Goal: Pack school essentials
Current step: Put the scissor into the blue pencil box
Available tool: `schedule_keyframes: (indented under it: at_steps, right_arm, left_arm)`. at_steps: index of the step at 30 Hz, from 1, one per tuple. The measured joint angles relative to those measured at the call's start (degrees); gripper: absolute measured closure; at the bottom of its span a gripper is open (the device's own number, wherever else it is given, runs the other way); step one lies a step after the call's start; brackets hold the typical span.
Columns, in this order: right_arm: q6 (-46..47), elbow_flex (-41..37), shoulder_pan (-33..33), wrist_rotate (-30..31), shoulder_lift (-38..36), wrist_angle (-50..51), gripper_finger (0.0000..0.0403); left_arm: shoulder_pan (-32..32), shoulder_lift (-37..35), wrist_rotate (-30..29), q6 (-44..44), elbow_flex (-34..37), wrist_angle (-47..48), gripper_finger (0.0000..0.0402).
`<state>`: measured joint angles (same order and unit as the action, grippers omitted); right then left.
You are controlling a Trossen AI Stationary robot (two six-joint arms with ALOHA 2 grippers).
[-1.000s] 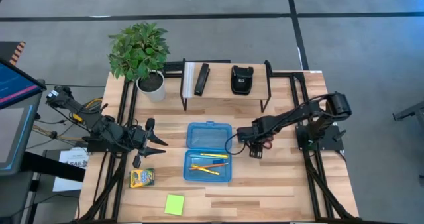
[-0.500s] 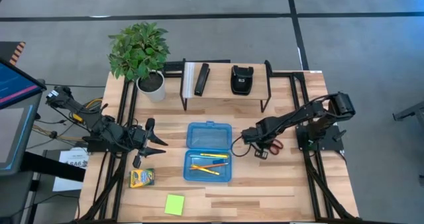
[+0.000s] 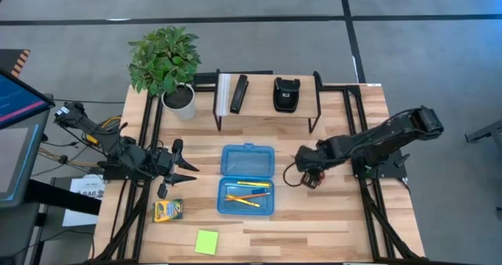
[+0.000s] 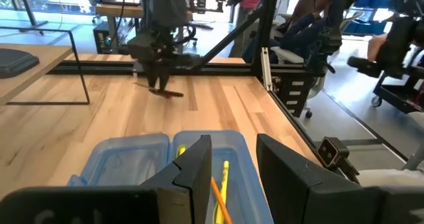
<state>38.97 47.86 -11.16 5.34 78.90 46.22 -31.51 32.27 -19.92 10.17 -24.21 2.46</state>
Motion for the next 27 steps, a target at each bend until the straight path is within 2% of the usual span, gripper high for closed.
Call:
schedule_keyframes:
  at_steps: [7,12,15,19,27]
  right_arm:
    - [-0.5,1.1,-1.2,0.6,1.5,-13.3,0.0349]
    - [-3.2,5.8,-2.0,0.4,5.5,-10.9,0.0386]
    - [-3.0,8.0,-2.1,-1.4,7.8,-5.6,0.0387]
    - [0.2,8.8,-2.1,-3.7,11.3,0.7,0.0337]
    - [3.6,8.9,-2.3,-4.6,17.8,1.2,0.0170]
  left_arm:
    - [0.0,0.0,-0.5,0.0,0.0,-0.2,0.0294]
    - [0.0,0.0,-0.4,0.0,0.0,-0.3,0.0294]
    - [0.0,0.0,-0.4,0.0,0.0,-0.2,0.0294]
    - [0.0,0.0,-0.4,0.0,0.0,-0.2,0.0294]
    - [0.0,0.0,-0.4,0.0,0.0,-0.2,0.0294]
